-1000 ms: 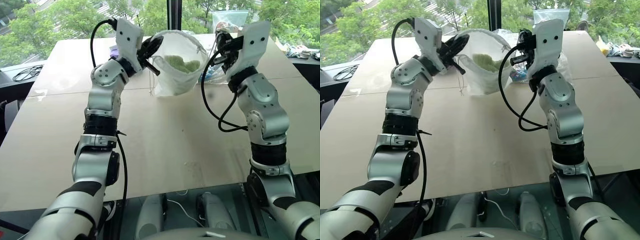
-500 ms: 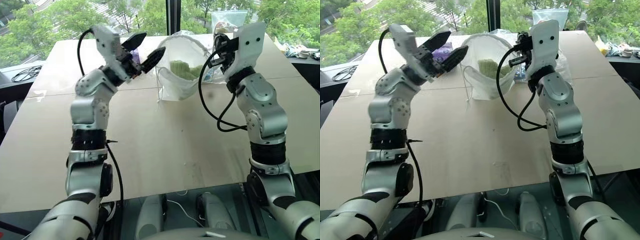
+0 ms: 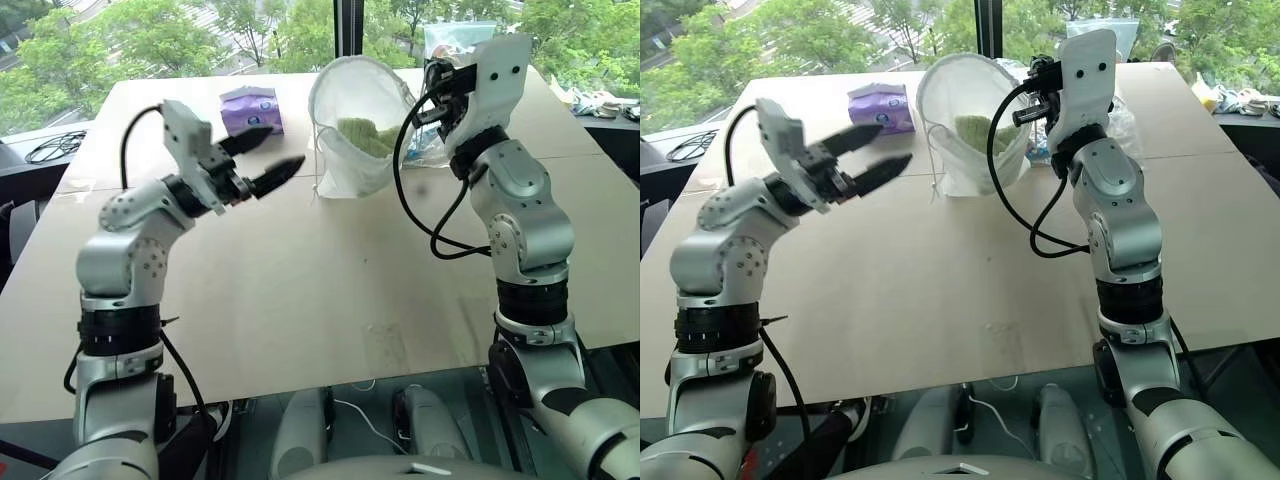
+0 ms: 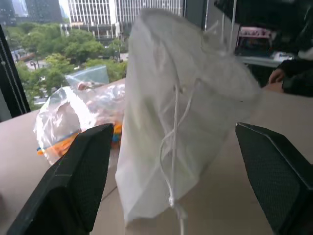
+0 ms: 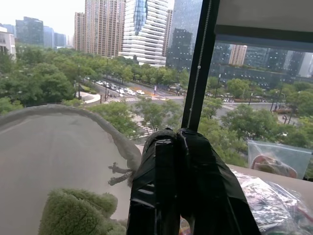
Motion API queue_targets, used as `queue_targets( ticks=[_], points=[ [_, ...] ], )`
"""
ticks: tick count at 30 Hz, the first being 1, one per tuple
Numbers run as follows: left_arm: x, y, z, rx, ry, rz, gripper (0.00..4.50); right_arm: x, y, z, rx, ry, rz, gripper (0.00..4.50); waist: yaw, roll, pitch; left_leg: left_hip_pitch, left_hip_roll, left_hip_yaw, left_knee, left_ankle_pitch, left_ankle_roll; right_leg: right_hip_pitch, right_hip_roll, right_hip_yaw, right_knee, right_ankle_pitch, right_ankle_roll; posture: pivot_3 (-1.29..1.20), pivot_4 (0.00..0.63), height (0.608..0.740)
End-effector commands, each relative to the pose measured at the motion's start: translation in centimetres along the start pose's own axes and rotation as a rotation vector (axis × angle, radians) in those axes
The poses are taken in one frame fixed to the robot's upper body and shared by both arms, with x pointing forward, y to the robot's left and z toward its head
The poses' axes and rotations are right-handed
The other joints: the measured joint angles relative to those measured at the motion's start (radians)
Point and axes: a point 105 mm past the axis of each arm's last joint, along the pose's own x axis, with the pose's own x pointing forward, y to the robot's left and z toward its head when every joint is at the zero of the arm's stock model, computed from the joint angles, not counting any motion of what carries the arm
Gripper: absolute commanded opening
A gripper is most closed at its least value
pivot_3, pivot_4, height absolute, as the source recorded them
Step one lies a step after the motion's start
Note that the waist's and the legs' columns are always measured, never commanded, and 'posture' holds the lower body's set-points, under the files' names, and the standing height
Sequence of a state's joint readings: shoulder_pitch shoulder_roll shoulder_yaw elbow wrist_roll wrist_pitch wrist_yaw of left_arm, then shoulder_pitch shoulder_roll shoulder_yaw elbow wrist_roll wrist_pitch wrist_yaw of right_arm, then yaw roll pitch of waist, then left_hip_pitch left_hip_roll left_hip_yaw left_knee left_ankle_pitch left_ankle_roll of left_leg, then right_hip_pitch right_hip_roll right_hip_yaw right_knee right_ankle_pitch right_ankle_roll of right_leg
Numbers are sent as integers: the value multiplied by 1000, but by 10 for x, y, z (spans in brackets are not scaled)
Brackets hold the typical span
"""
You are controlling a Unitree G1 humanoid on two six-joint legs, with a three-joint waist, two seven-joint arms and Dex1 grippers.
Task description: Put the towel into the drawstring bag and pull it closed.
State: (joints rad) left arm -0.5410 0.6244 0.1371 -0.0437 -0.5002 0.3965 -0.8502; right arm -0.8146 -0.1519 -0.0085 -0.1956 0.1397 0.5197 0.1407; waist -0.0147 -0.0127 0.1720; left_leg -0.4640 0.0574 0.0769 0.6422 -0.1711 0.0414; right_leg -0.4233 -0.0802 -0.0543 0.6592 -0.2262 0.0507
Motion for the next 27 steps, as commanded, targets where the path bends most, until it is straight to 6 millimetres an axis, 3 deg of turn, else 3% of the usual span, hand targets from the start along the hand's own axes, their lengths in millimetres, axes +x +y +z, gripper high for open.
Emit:
queue_targets(
  ticks=[1,6,10,17,21,27],
  points=[
    [7,2,-11,89,14,36,4110,1,1,21,-15,-72,1,0,2,0,0,0,0,0,0,0,0,0,0,0,0,0,0,0,150,740],
    [19,2,-31,80,1,76,4110,0,0,22,-24,-76,-4,0,1,0,0,0,0,1,0,0,0,0,0,0,-1,0,0,0,150,740],
    [30,-13,-37,10,-30,17,4110,-1,0,23,-30,-77,-8,0,1,0,0,0,0,1,0,0,0,0,0,0,-1,0,0,0,150,740],
    [42,-12,-45,-1,-32,32,4110,-2,-2,24,-36,-82,-12,0,1,0,0,0,0,1,0,0,0,0,0,0,0,0,0,0,150,740],
    [46,-12,-47,-14,-51,47,2863,-3,-1,24,-43,-82,-11,0,1,0,0,0,0,1,0,0,0,0,0,0,-1,0,0,0,150,740],
    [41,-7,-53,-24,-46,67,194,-3,-1,24,-49,-82,-13,0,1,0,0,0,0,1,0,0,0,0,0,0,0,0,0,0,150,740]
  ],
)
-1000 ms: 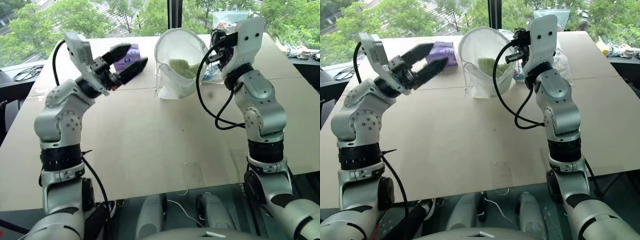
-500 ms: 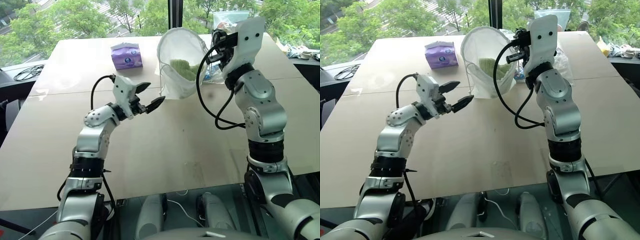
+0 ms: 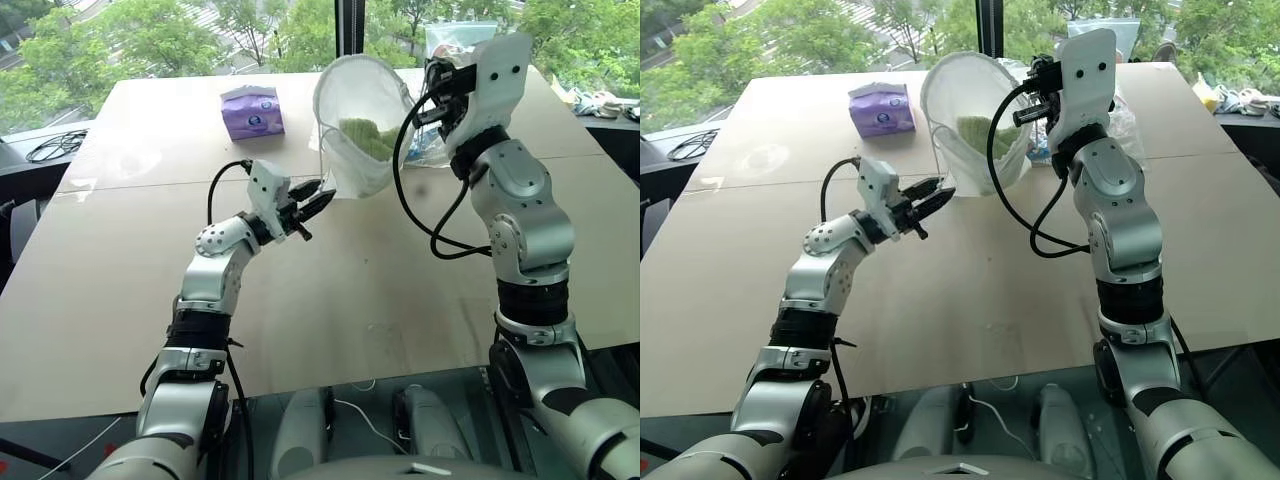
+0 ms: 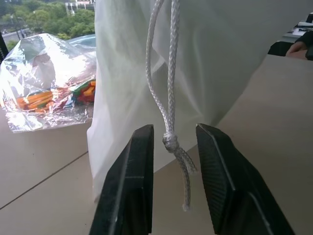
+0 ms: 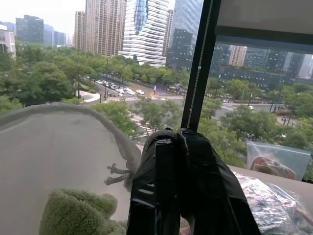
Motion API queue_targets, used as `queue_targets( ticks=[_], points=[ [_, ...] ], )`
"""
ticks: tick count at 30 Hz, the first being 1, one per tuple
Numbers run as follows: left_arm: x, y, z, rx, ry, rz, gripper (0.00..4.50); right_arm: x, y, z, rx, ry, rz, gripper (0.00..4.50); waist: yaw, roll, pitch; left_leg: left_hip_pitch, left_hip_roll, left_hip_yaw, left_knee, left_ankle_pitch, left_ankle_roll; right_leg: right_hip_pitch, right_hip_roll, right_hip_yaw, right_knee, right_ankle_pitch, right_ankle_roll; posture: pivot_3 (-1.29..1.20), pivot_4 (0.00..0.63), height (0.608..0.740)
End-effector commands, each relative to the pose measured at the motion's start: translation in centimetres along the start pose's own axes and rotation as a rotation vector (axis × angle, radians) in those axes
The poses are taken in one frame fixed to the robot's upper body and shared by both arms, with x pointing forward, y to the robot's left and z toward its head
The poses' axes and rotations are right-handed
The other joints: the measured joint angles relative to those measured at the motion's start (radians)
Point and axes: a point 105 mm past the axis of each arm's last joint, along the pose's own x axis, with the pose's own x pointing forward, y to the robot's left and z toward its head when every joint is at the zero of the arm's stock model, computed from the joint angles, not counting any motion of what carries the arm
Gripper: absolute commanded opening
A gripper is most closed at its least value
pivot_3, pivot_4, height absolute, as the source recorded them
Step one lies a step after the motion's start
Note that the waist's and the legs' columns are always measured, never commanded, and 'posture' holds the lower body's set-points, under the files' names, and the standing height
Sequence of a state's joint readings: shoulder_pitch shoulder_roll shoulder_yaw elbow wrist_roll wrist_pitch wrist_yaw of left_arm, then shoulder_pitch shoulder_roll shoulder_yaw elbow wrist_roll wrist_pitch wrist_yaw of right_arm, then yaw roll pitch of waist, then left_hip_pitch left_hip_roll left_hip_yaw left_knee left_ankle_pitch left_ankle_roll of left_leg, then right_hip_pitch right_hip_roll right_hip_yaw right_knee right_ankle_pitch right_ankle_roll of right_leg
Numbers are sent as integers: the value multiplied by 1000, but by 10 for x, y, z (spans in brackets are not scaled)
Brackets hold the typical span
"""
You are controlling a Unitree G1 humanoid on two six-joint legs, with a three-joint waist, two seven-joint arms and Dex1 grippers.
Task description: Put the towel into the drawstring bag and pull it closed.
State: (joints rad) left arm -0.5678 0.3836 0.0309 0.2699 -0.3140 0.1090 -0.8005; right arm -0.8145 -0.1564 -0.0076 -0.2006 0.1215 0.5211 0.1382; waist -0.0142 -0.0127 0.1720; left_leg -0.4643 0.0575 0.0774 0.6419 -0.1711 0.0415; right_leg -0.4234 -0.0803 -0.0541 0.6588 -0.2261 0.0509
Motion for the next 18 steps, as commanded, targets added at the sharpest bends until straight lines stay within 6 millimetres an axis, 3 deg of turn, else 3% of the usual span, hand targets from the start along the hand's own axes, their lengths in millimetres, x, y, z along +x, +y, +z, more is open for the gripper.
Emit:
queue_targets(
  ticks=[1,6,9,14,18],
  points=[
    [-3,9,11,43,-40,34,46,-3,1,23,-30,-81,-2,0,0,0,0,0,0,0,0,0,0,0,0,0,0,0,0,0,150,740],
    [-7,16,8,84,-30,96,46,-3,-4,24,-57,-76,-11,0,0,0,0,0,0,0,0,0,0,0,0,0,0,0,0,0,150,740],
    [-12,35,18,194,-49,226,46,-4,-15,27,-112,-83,-48,0,1,0,0,0,0,0,0,0,0,0,0,0,0,0,0,0,150,740],
    [-36,83,74,514,-155,568,46,-7,-48,40,-349,-132,-191,0,2,0,0,0,0,0,0,0,0,0,0,0,0,0,0,0,150,740],
    [-70,117,132,611,-294,863,46,-13,-87,36,-402,-119,-378,0,2,-1,0,0,0,0,0,0,0,0,0,0,-1,0,0,0,150,740]
  ],
)
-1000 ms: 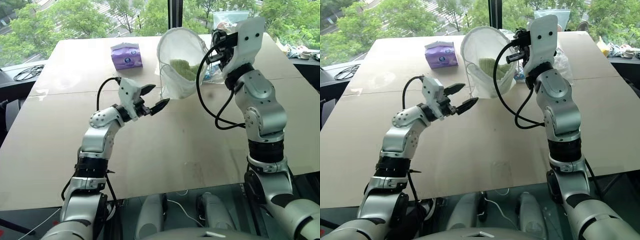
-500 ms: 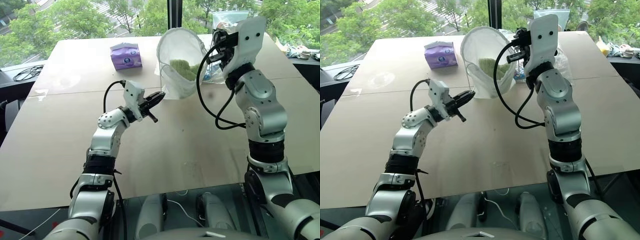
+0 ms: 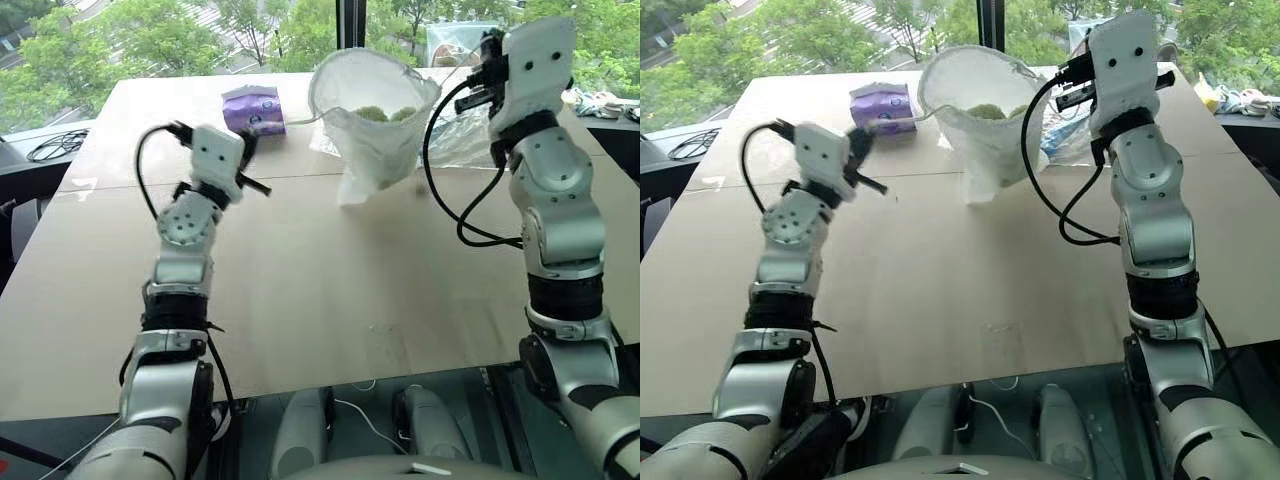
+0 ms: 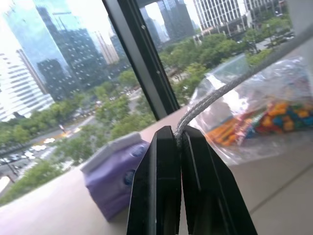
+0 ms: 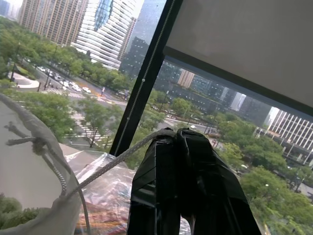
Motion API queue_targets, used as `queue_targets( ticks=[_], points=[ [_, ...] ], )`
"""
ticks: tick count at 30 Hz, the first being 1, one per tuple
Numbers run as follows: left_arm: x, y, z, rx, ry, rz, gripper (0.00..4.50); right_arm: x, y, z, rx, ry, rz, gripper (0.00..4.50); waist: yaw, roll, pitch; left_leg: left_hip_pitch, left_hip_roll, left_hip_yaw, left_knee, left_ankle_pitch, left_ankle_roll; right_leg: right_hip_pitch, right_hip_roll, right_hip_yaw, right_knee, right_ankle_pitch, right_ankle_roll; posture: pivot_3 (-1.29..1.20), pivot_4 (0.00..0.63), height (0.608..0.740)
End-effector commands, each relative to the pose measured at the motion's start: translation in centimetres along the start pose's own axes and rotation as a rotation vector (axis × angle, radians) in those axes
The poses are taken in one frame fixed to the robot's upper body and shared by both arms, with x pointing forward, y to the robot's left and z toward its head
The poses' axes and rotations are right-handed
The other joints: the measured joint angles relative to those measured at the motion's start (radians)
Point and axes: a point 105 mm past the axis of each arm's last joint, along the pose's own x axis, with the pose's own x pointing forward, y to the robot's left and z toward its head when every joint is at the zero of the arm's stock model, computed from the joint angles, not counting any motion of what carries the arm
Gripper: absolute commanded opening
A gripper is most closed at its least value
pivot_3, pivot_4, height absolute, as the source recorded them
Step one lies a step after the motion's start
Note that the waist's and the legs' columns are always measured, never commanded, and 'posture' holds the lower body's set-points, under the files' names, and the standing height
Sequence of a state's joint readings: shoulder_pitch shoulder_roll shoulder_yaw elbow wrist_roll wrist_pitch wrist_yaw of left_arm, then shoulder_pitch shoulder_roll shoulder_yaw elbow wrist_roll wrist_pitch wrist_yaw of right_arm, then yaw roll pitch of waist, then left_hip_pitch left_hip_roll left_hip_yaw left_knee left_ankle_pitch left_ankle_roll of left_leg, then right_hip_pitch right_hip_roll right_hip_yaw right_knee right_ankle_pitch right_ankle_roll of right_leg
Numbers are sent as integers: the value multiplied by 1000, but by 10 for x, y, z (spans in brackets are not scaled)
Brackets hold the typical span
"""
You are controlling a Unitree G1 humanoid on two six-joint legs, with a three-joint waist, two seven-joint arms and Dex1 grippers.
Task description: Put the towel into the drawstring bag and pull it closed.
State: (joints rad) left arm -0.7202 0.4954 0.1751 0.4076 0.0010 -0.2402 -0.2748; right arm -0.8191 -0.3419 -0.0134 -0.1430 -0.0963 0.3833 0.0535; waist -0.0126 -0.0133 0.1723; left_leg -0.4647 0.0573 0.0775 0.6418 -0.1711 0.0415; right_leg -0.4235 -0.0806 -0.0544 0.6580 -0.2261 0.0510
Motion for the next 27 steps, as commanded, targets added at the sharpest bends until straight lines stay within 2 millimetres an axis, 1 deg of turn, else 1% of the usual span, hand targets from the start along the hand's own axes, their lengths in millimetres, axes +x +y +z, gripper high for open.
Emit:
queue_targets(
  ticks=[1,2,5,6,11,16,19,22,27],
  points=[
    [3,53,35,75,-110,256,46,3,-37,0,10,-13,-190,0,0,0,0,0,0,0,0,0,0,0,0,0,0,0,0,0,150,740],
    [3,57,36,83,-113,282,46,2,-41,-6,33,7,-213,0,0,0,0,0,0,0,0,0,0,0,0,0,0,0,0,0,150,740],
    [-6,76,33,103,-83,418,46,-5,-63,-45,107,153,-349,0,0,0,0,0,0,1,-1,0,0,0,0,0,0,0,0,0,150,740],
    [-9,80,31,99,-69,454,46,-9,-68,-55,123,190,-383,0,0,0,0,0,0,1,-1,0,0,0,0,0,0,0,0,0,150,740],
    [-25,96,15,96,9,570,46,-23,-85,-86,157,305,-505,0,-1,0,0,0,0,1,-1,0,0,0,0,0,0,0,0,0,150,740],
    [-48,120,-3,66,98,733,46,-39,-98,-109,272,408,-631,0,-2,0,0,0,0,1,-1,0,0,0,0,0,0,0,0,0,150,740],
    [-61,132,-9,77,133,815,46,-55,-109,-127,360,488,-751,0,-2,0,0,0,0,1,-1,0,0,0,0,0,1,0,0,0,150,740],
    [-68,139,-10,59,131,871,46,-67,-116,-136,424,534,-832,0,0,0,0,0,0,1,-1,0,0,0,-1,0,0,0,0,0,150,740],
    [-72,146,-6,46,102,919,46,-88,-125,-148,509,593,-982,0,0,0,0,0,0,1,-1,0,0,0,-1,0,1,0,0,0,150,740]
  ],
)
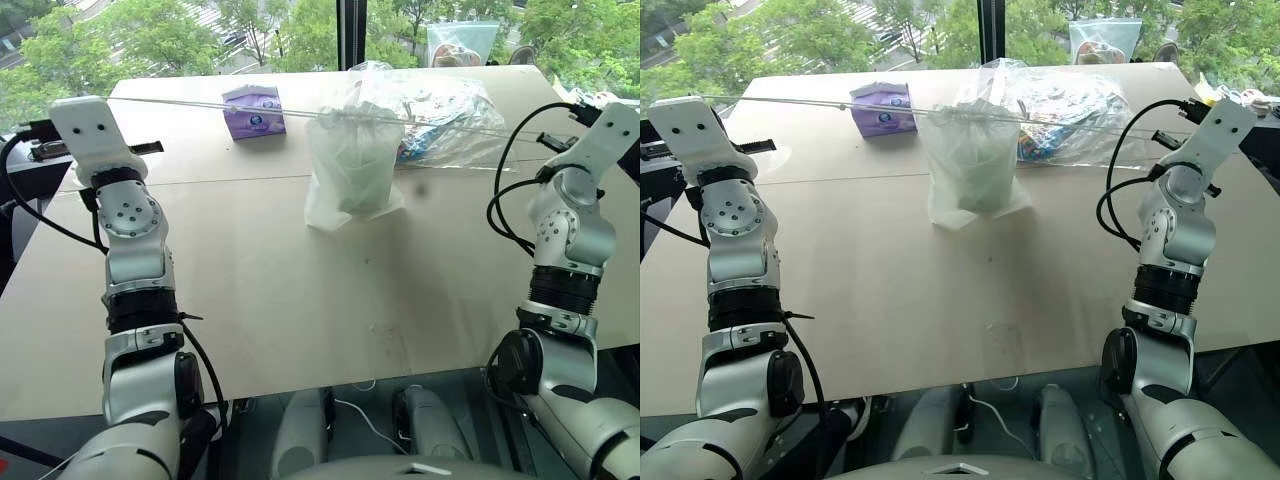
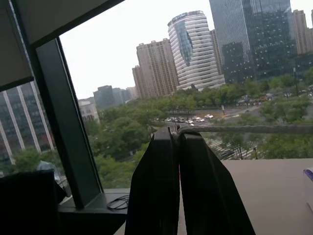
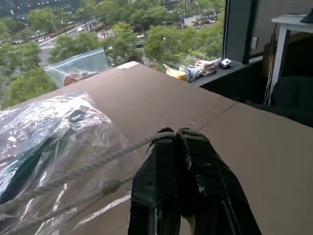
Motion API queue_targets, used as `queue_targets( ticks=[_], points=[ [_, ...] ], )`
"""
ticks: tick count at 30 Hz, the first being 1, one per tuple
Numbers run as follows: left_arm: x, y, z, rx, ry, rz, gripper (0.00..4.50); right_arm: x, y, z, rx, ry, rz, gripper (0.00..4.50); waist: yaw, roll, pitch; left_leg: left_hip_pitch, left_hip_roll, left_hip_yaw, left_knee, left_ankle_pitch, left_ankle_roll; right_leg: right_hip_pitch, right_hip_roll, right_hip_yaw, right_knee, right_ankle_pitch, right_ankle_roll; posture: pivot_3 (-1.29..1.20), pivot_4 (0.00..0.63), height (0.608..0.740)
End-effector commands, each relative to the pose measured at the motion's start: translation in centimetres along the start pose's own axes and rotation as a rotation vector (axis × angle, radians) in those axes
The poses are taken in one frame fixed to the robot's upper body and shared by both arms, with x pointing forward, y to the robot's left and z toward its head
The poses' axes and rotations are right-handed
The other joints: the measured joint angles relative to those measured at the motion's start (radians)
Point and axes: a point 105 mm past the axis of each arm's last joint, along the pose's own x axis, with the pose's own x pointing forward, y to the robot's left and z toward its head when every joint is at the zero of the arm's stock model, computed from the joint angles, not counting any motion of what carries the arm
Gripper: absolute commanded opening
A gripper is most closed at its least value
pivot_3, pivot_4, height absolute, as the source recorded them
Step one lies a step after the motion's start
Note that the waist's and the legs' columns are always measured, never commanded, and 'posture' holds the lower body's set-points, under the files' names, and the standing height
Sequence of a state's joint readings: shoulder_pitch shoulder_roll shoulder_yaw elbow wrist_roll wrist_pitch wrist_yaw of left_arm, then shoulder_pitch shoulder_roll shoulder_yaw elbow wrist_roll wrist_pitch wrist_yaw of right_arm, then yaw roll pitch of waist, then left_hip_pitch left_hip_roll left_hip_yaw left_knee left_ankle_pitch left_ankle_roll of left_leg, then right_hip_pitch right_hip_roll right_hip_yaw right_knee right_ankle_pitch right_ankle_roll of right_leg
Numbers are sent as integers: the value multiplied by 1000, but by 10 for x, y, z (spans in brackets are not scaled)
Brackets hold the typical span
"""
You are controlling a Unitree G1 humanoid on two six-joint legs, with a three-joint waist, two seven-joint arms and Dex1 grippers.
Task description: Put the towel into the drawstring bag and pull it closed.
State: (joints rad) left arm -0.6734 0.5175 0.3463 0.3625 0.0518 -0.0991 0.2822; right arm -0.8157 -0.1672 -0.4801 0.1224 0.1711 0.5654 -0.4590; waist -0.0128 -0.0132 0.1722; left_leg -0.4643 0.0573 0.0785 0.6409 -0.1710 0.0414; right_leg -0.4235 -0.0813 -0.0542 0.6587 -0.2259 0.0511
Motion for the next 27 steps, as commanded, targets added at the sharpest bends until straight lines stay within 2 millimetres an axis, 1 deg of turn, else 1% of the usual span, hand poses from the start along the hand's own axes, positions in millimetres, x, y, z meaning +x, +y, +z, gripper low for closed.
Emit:
queue_targets(
  ticks=[1,4,8,9,10,11,12,13,14,15,16,17,18,19,20,21,22,23,24,25,26,27],
  points=[
    [10,52,10,-26,-32,216,46,5,-59,15,100,-27,-263,0,-1,0,0,0,0,0,0,0,0,0,0,0,0,0,0,0,150,740],
    [10,63,12,-11,-44,279,46,4,-72,11,145,-6,-343,0,-1,0,0,0,0,0,0,0,0,0,0,0,0,0,0,0,150,740],
    [8,74,6,10,-17,335,46,3,-73,8,168,10,-360,0,-2,0,0,0,0,0,0,0,0,0,0,0,0,0,0,0,150,740],
    [7,77,2,17,4,354,46,5,-65,3,178,40,-318,0,-2,0,0,0,0,0,0,0,0,0,0,0,0,0,0,0,150,740],
    [7,77,-1,24,19,355,46,7,-54,-3,186,76,-248,0,-3,0,0,0,0,0,0,0,0,0,0,0,0,0,0,0,150,740],
    [9,71,-3,27,27,320,46,8,-35,-9,194,116,-139,0,-4,0,0,0,0,0,0,0,0,0,0,0,0,0,0,0,150,740],
    [11,58,-3,15,28,248,46,7,-15,-12,191,145,-22,0,-5,0,0,0,0,0,0,0,0,0,0,0,0,0,0,0,150,740],
    [13,33,-3,-14,31,103,46,4,9,-13,158,161,122,0,-6,0,0,0,0,0,0,0,0,0,0,0,0,0,0,0,150,740],
    [13,15,-3,-36,32,2,46,0,24,-14,132,171,214,0,-7,0,0,0,0,0,0,0,0,0,0,0,0,0,0,0,150,740],
    [5,-27,-3,-92,49,-253,46,-9,45,-12,44,151,365,0,-4,0,0,0,0,1,0,0,0,0,0,0,0,0,0,0,150,740],
    [-9,-61,-2,-115,61,-475,46,-20,62,-13,-54,133,505,0,0,0,0,0,0,0,0,0,0,0,0,0,0,0,0,0,150,740],
    [-28,-88,2,-117,50,-689,46,-38,80,-23,-154,147,681,0,2,1,0,0,0,0,0,0,0,0,0,0,0,0,0,0,150,740],
    [-46,-104,5,-111,44,-854,326,-58,90,-38,-218,197,846,0,1,0,0,0,-1,1,0,0,0,0,-1,-1,-1,0,0,0,150,740],
    [-58,-110,5,-109,53,-951,640,-72,91,-49,-259,229,954,0,0,0,0,0,-1,1,0,0,0,1,-1,-1,-1,0,0,0,150,740],
    [-69,-113,5,-118,66,-1027,827,-82,87,-59,-313,254,1031,617,-3,0,0,0,-1,1,0,0,0,1,-1,-1,-2,0,0,0,150,740],
    [-78,-112,3,-131,88,-1093,1290,-91,78,-73,-395,300,1110,845,-5,0,0,0,0,1,-1,0,0,1,-1,0,-3,0,0,0,150,740],
    [-85,-112,3,-142,103,-1135,1848,-98,70,-82,-453,336,1161,1438,-5,0,0,0,0,1,-3,0,0,1,-1,0,-5,0,0,0,150,740],
    [-99,-109,-5,-116,146,-1210,2189,-105,55,-94,-519,392,1220,1780,-5,0,0,0,0,1,-3,0,0,0,-1,0,-5,0,0,0,150,740],
    [-112,-104,-12,-62,162,-1273,2704,-106,39,-104,-581,428,1248,2270,-6,0,0,-2,0,1,-3,0,0,-2,-1,0,-4,0,0,0,150,740],
    [-121,-98,-18,-37,184,-1302,3165,-104,24,-110,-621,459,1246,2737,-7,0,1,-2,0,1,-4,0,0,-2,-1,0,-4,0,0,0,150,740],
    [-127,-90,-22,-50,222,-1308,3503,-100,8,-117,-660,499,1237,2762,-8,1,1,-1,0,2,-5,0,0,-2,0,1,-4,0,0,0,150,740],
    [-132,-84,-24,-74,245,-1317,3972,-98,-5,-121,-702,524,1234,2762,-7,1,1,0,0,3,-5,0,0,-3,0,2,-4,0,0,0,150,740]
  ],
)
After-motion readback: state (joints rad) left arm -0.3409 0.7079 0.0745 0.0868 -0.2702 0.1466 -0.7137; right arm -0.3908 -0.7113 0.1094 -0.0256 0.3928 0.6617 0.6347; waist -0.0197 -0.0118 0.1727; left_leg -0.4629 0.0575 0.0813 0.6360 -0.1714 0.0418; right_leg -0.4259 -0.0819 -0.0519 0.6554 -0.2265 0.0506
